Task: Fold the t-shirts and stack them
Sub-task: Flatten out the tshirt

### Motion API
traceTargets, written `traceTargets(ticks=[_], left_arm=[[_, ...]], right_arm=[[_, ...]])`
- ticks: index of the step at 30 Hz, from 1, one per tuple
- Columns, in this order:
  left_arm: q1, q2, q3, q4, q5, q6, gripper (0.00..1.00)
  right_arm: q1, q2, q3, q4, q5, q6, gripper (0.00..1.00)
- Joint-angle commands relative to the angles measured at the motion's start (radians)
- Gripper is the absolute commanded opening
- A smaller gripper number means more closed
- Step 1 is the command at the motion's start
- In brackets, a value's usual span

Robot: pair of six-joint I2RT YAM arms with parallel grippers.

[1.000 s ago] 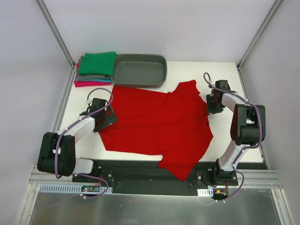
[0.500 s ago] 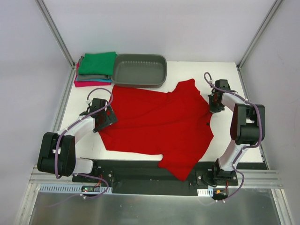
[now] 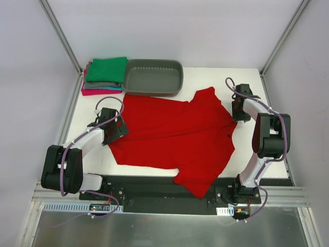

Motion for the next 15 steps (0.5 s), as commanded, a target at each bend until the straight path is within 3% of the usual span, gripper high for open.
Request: traceTargets(ticks=[1,4,8,15], left_arm=[[-0.002,0.046,-0.049,-0.065,0.073,-0.001,0.99],[-0.004,0.004,-0.053,-0.065,0.107,-0.001,0.99],[-0.007,-0.078,-0.063,-0.032,0.234,-0.004,0.99],[-0.008,-0.298,-0.057,-0.030,0.303,-0.053,0.99]], right_arm=[[0.014,-0.044,0.035,-0.088,0.102,0.019,0.50],[0.058,-0.162,0.005,-0.102,0.090,0.083,0.66],[0.073,-0.358,-0.063,-0.119,-0.103,0.187,0.97],[0.075,-0.578,-0.187,-0.089,-0.551,0.313,0.96]])
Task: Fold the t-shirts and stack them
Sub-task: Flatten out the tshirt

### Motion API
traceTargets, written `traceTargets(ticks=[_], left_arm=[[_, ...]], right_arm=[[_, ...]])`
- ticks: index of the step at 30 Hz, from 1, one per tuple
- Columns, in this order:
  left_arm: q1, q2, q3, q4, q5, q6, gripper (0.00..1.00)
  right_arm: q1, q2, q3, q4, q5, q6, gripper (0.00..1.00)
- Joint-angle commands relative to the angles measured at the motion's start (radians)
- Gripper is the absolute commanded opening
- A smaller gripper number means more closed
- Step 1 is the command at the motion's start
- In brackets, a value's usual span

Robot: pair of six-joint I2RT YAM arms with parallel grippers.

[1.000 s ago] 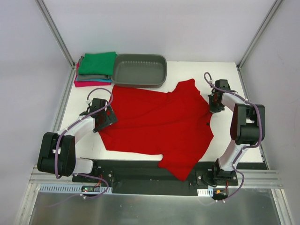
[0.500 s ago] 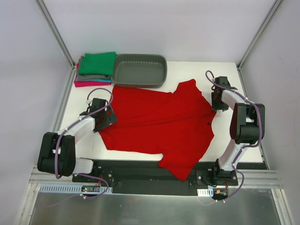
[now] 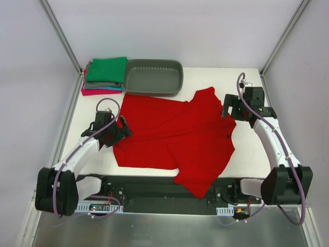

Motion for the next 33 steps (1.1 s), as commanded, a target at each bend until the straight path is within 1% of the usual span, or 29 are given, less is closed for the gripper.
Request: traceTargets(ticks=[1,3,4,8,11,15,18,21,23,25,28,31,32,33], left_arm=[[-0.008,-0.154,0.012,-0.010,0.083,-0.053,0.99],[-0.008,-0.189,0.033,-0.010,0.089,-0.064,0.99],[-0.008,-0.195,0.044,-0.011,0.097,-0.065,0.99],[-0.009,-0.151,0.082,-0.011,0.120,-0.050,0.99],[-0.008,-0.110,0.091,-0.022,0.114,-0.059,0.99],[-0.009,-0.108,0.053,-0.021,0.131,-0.076,0.99],[-0.046,-0.091,0.009,-0.018,0.137,-0.098,0.99],[-0.129,-0.030,0.004,-0.033,0.102,-0.098,0.99],[-0.158,-0.001,0.006,-0.068,0.057,-0.104,0.99],[-0.164,0.015,-0.010,-0.112,-0.007,-0.108,0.99],[-0.164,0.010,-0.017,-0.249,-0.140,-0.124,0.99],[-0.163,-0.049,-0.013,-0.436,-0.318,-0.211,0.99],[-0.160,-0.078,-0.011,-0.476,-0.361,-0.263,0.99],[-0.154,-0.105,-0.007,-0.504,-0.383,-0.291,0.99]], right_arm=[[0.002,-0.081,-0.094,0.030,-0.382,0.130,0.96],[0.018,-0.105,-0.149,0.087,-0.471,0.204,0.96],[0.037,-0.113,-0.177,0.093,-0.471,0.221,0.96],[0.106,-0.119,-0.266,0.076,-0.352,0.244,0.96],[0.126,-0.067,-0.303,0.078,-0.353,0.246,0.96],[0.137,-0.009,-0.366,0.109,-0.340,0.258,0.96],[0.137,0.028,-0.387,0.107,-0.260,0.267,0.96],[0.137,0.063,-0.389,0.096,-0.205,0.273,0.96],[0.137,0.080,-0.383,0.073,-0.168,0.290,0.96],[0.137,0.091,-0.380,0.055,-0.119,0.301,0.96],[0.134,0.106,-0.369,0.032,-0.080,0.301,0.96],[0.135,0.119,-0.355,-0.005,-0.039,0.293,0.96],[0.132,0.122,-0.352,-0.013,-0.034,0.292,0.96],[0.134,0.122,-0.352,-0.020,0.005,0.292,0.96]])
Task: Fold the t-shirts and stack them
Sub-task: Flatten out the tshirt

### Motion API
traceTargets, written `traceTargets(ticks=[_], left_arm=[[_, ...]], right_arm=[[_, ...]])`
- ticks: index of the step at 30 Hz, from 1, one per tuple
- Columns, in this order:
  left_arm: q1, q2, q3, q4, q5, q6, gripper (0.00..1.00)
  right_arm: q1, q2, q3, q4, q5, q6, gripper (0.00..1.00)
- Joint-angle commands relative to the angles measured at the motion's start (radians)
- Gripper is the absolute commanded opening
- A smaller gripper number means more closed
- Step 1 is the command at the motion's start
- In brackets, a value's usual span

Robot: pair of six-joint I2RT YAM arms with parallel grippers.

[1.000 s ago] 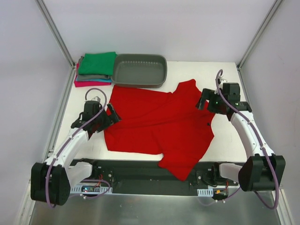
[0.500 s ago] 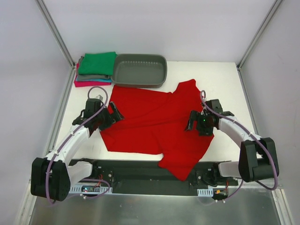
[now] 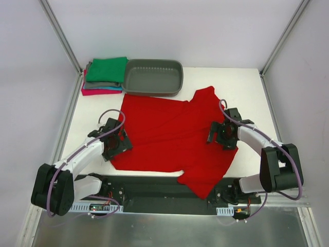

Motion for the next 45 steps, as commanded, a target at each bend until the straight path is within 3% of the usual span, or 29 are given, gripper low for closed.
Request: traceTargets(ticks=[1,6,11,16,24,29,33,40,45], left_arm=[[0.015,-0.119,0.009,-0.306,-0.300,-0.198,0.99],[0.048,-0.247,0.036,-0.449,-0.482,-0.342,0.99],[0.048,-0.311,0.012,-0.408,-0.339,-0.249,0.99],[0.045,-0.334,-0.040,-0.311,-0.103,-0.189,0.99],[0.045,-0.426,-0.103,-0.311,-0.205,-0.283,0.99],[0.045,-0.454,-0.080,-0.311,-0.236,-0.250,0.99],[0.045,-0.449,-0.047,-0.311,-0.258,-0.209,0.99],[0.045,-0.429,-0.031,-0.293,-0.287,-0.184,0.99],[0.045,-0.397,-0.016,-0.287,-0.252,-0.161,0.99]], right_arm=[[-0.006,0.036,0.003,-0.090,0.171,-0.001,0.96],[-0.007,0.039,0.009,-0.095,0.173,-0.008,0.96],[-0.003,-0.031,-0.002,-0.047,0.077,-0.044,0.96],[-0.004,-0.177,-0.035,-0.052,0.039,-0.039,0.96],[0.114,-0.387,-0.127,-0.144,0.039,0.030,0.96],[0.120,-0.247,-0.102,-0.046,0.030,0.016,0.96],[0.117,-0.072,0.018,0.003,0.073,-0.036,0.96],[0.080,0.243,0.236,-0.004,0.108,-0.064,0.96],[0.024,0.381,0.371,-0.032,0.093,-0.065,0.96]])
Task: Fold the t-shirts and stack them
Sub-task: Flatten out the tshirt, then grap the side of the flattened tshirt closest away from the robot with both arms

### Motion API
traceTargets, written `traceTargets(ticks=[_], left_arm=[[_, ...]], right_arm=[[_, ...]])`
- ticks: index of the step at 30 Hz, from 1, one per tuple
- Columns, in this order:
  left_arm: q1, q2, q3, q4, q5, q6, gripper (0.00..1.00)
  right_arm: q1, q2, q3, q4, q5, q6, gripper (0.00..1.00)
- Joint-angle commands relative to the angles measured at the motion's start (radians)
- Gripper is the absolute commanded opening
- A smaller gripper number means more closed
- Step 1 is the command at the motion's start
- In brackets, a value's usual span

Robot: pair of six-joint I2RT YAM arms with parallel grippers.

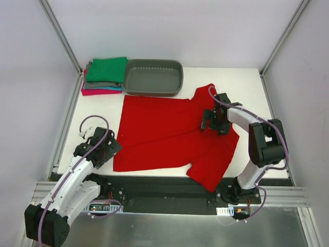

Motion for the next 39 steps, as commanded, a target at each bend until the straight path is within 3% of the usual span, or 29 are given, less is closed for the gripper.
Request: traceTargets(ticks=[1,11,18,24,29,34,39], left_arm=[[0.001,0.018,0.037,0.004,0.000,0.030,0.99],[-0.005,-0.028,-0.074,0.026,0.224,-0.010,0.99],[-0.063,-0.056,-0.164,0.041,0.238,-0.086,0.89],[-0.065,-0.053,-0.199,0.134,0.314,-0.088,0.71],[-0.068,-0.051,-0.232,0.136,0.345,-0.080,0.44],[-0.070,-0.059,-0.242,0.135,0.359,-0.074,0.40],[-0.070,-0.074,-0.243,0.133,0.366,-0.065,0.26]], right_arm=[[-0.047,0.112,0.115,-0.005,0.014,-0.023,0.96],[-0.077,0.223,0.348,-0.085,0.009,-0.032,0.96],[-0.082,0.046,0.377,-0.201,0.109,-0.063,0.96],[-0.088,-0.253,0.195,-0.208,0.236,-0.023,0.96],[-0.116,-0.479,-0.015,-0.182,0.360,0.059,0.96],[-0.151,-0.614,-0.143,-0.171,0.296,0.089,0.96],[-0.151,-0.726,-0.213,-0.186,0.247,0.106,0.96]])
